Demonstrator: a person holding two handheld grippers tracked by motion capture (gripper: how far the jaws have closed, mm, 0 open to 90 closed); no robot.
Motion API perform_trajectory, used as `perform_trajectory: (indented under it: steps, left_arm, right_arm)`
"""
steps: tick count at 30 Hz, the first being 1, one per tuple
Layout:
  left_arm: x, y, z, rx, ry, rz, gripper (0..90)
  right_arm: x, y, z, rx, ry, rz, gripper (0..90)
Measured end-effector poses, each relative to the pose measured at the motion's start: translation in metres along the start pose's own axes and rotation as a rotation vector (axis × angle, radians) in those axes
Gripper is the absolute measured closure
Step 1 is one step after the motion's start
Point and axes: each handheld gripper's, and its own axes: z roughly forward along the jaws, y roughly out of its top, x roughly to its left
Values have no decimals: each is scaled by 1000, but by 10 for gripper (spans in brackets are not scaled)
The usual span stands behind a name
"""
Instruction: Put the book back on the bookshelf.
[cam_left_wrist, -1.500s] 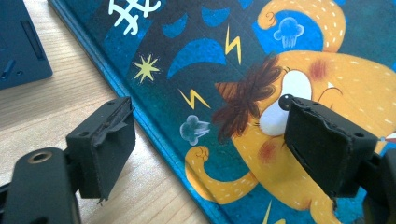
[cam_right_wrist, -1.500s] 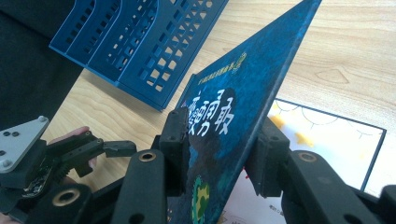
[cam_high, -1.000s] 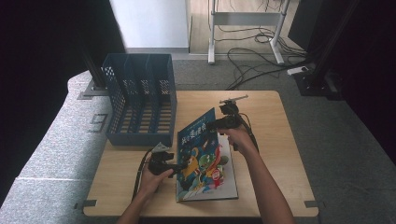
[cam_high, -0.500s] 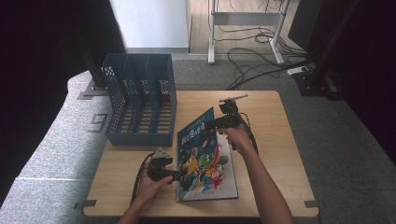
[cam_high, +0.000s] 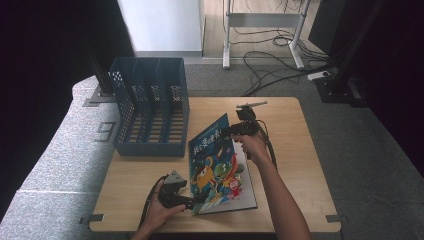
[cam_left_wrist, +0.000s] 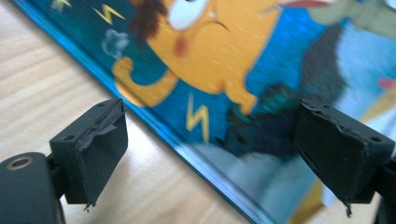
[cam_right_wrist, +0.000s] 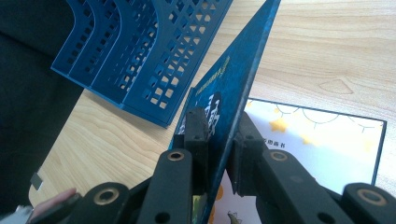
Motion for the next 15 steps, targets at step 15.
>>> perform_trajectory:
  steps: [15]
  left_arm:
    - [-28,-10,1,36,-55,92,44]
  right_arm:
    - [3,1,-1,0,-8,-9,786]
